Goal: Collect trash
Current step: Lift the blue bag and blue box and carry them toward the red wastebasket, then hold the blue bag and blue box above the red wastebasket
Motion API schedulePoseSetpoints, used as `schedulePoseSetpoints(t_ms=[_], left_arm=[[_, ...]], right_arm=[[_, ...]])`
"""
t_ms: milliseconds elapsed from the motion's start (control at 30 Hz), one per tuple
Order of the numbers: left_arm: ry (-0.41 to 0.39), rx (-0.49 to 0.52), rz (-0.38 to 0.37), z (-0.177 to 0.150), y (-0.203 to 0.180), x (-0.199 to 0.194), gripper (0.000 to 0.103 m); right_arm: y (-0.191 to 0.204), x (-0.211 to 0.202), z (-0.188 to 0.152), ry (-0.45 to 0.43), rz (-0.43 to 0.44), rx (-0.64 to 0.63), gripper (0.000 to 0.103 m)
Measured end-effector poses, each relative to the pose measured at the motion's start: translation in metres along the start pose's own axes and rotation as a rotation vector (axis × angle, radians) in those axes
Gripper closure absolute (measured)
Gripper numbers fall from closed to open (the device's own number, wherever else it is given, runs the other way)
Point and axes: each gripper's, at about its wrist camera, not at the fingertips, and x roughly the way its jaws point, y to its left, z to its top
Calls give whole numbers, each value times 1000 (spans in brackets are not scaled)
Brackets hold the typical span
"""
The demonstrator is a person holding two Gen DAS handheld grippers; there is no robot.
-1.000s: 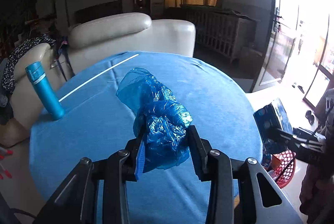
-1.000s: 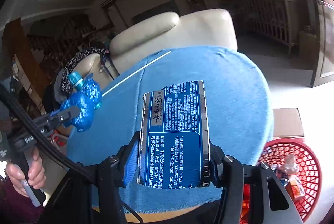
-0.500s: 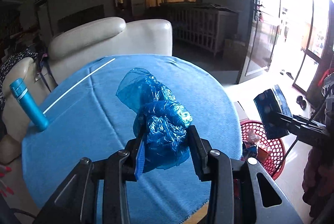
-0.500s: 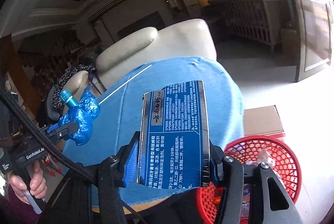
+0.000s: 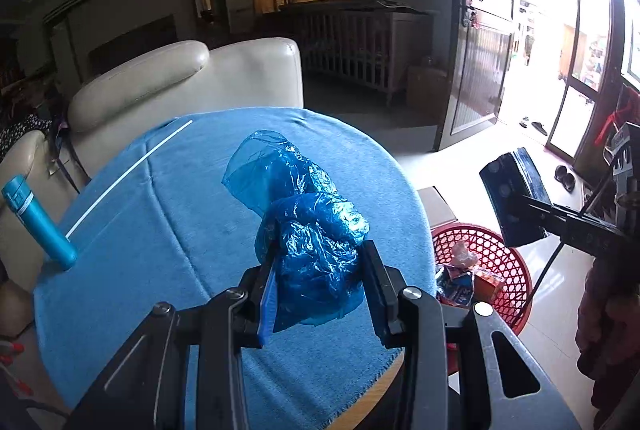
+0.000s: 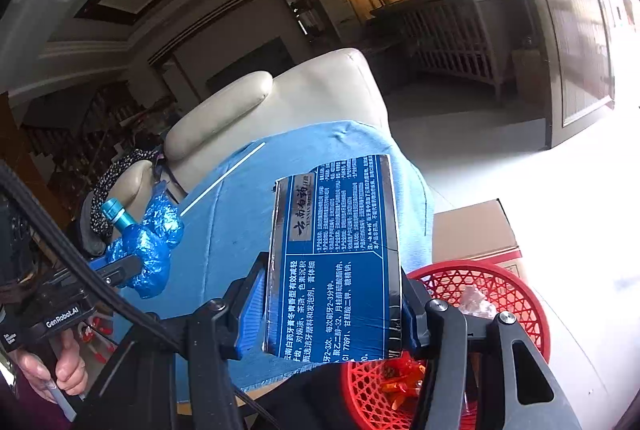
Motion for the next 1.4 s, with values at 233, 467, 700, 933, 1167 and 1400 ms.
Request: schedulePoseSetpoints(t_ms=[233, 467, 700, 933, 1167, 1400], left_arm=[[4, 32, -32, 2, -14, 2, 63], [2, 68, -56, 6, -28, 2, 63], [0, 105, -88, 9, -45, 2, 63], [-14, 149, -129, 14, -63, -1, 63], [-29, 194, -160, 18, -82, 0, 63], [-36, 227, -190, 19, -95, 0, 63]], right_arm=[[-13, -5, -1, -12, -18, 27, 46], [-21, -10, -1, -20, -23, 45, 46], [-32, -17, 0, -33, -26, 78, 46], [-42, -25, -3, -48, -43, 104, 45], [-53, -34, -5, -61, -52, 130, 45], [-62, -43, -8, -71, -62, 152, 45]])
